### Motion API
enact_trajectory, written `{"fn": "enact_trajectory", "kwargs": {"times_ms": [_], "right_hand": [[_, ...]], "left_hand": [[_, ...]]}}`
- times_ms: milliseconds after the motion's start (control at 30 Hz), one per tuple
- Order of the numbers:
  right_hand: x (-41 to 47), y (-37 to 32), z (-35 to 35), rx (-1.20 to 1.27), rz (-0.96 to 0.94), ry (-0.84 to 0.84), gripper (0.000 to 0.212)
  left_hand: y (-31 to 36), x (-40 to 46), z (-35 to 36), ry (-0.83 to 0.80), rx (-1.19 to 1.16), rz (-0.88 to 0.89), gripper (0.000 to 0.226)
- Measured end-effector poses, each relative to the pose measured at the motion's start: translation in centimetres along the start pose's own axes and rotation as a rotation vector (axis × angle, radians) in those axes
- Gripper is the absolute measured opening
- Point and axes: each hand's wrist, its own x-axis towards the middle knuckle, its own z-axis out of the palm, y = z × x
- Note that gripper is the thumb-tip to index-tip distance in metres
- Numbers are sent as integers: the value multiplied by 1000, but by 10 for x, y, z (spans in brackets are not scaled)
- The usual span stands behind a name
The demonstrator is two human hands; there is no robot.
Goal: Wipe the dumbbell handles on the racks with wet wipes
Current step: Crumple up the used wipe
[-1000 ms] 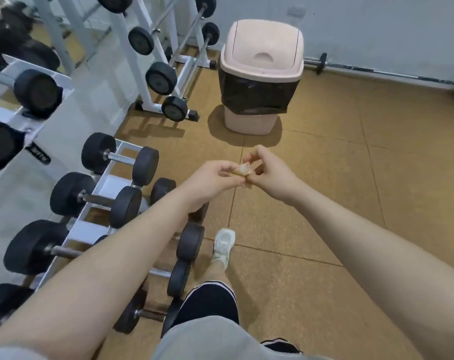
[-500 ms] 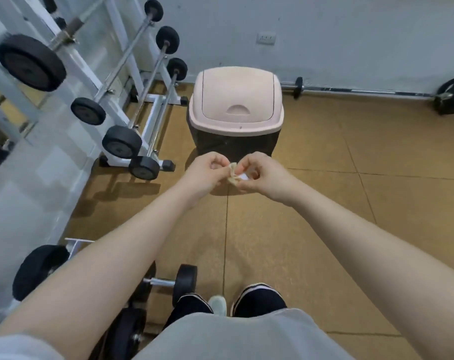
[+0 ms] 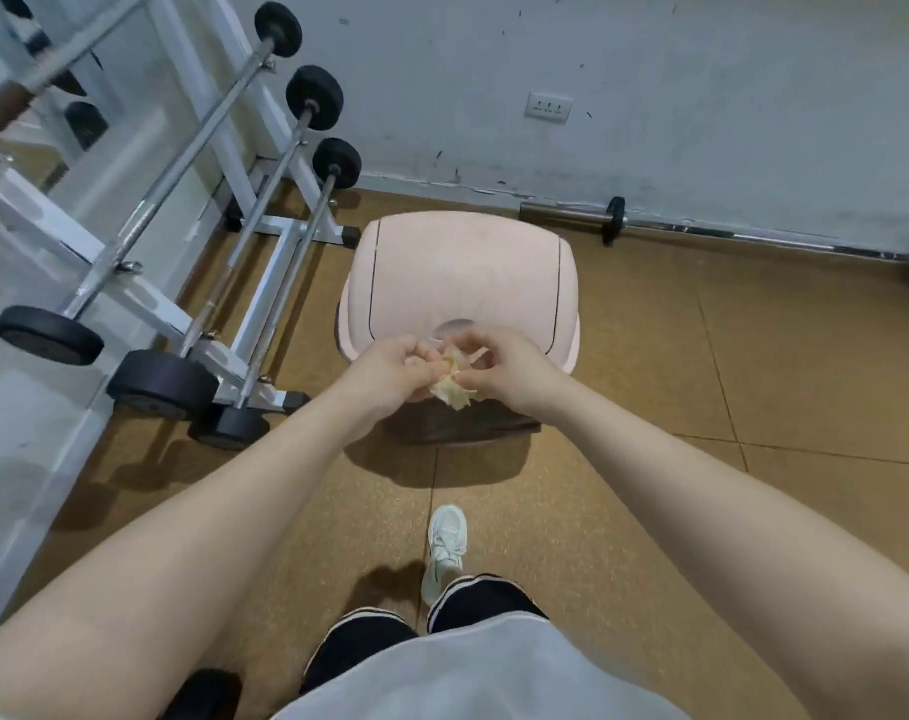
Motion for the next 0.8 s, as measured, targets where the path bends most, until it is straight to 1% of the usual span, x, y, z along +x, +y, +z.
{"fn": "enact_trajectory", "kwargs": {"times_ms": [100, 167, 233, 300, 367, 467, 533, 600, 700, 767, 800], "right_hand": [[63, 9, -33, 42, 52, -42, 18], [101, 18, -46, 138, 92, 6, 15], [135, 35, -51, 236, 145, 82, 21], [163, 59, -49, 283, 231, 175, 22], [189, 85, -47, 273, 318, 240, 20], [218, 122, -42, 109, 342, 237, 22], [234, 143, -34, -16, 298, 203, 19], [245, 166, -22, -156, 251, 167, 15], [251, 194, 1, -345, 259, 83, 10], [253, 208, 16, -379, 308, 10, 13], [254, 212, 21, -387, 334, -31, 18]], "left_hand": [[14, 64, -9, 64, 5, -39, 8], [13, 104, -14, 98, -34, -75, 12], [3, 143, -16, 98, -157, -185, 17], [-17, 183, -18, 75, -253, -349, 20], [-45, 221, -17, 55, -178, -426, 23], [-78, 269, -11, 54, -70, -437, 35], [-99, 296, -8, 23, -27, -467, 45], [-115, 318, -4, -22, 26, -513, 49], [-129, 343, 0, 22, -47, -518, 47], [-132, 357, 2, 26, -63, -522, 48], [-135, 365, 3, 19, -65, -524, 50]]}}
